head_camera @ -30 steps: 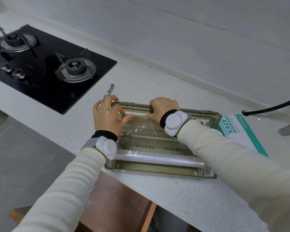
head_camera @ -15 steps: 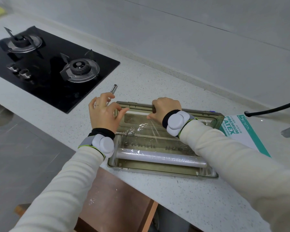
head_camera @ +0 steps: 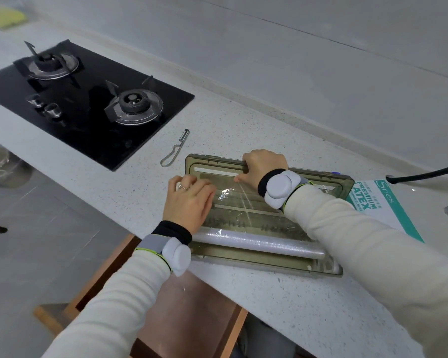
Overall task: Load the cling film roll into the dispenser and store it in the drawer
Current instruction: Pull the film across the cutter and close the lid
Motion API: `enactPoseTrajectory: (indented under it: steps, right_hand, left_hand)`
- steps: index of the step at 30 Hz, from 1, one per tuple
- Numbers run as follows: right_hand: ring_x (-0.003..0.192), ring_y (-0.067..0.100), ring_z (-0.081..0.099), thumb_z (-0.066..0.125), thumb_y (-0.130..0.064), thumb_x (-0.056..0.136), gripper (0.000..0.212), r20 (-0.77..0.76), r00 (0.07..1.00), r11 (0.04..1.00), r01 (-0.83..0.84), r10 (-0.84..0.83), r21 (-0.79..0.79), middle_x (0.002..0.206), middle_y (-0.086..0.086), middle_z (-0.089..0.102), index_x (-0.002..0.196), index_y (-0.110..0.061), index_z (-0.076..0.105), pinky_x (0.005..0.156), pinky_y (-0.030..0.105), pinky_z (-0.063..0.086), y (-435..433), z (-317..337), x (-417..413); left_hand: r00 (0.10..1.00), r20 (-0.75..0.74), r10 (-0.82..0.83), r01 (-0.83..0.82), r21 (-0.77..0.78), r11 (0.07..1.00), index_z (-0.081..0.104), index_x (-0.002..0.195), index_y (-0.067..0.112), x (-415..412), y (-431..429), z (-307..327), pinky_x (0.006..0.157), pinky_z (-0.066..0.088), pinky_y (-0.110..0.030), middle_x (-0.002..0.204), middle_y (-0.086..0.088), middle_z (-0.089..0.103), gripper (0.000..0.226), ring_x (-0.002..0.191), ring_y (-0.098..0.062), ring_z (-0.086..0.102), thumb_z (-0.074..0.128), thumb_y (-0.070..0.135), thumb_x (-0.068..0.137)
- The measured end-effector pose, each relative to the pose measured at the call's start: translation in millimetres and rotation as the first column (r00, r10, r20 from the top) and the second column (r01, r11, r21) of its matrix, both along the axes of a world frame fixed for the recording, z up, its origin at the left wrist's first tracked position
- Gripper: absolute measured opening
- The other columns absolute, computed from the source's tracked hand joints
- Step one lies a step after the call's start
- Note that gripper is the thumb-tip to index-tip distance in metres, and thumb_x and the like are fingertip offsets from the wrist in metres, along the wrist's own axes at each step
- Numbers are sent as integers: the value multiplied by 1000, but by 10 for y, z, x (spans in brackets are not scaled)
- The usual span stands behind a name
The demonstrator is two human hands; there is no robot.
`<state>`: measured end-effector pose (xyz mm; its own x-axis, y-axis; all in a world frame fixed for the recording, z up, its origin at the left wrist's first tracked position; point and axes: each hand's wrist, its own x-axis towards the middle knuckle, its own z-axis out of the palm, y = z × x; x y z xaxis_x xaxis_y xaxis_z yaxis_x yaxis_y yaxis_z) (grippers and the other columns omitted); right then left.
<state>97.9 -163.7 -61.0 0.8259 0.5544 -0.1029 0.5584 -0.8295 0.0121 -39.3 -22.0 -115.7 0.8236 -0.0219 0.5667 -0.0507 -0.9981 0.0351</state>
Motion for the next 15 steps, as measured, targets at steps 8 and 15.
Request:
enactPoseTrajectory:
  steps: [8,15]
  right_hand:
    - [86,24,61,60,-51,80,36,7,1000,1000,0,0,8,94,2,66,90,-17,64,65,29,39,-1,-15,-5]
    - [88,24,61,59,-50,81,36,15,1000,1000,-14,14,9,96,2,65,92,-16,64,65,29,38,-14,-7,-18]
  left_hand:
    - [988,-127,87,-87,10,996,63,118,16,-10,-46,-75,96,27,-37,129,4,59,35,107,-27,59,61,19,84]
    - [970,-205,134,-138,-2,990,59,123,15,21,-68,-63,93,41,-45,130,1,59,41,109,-29,58,63,19,82]
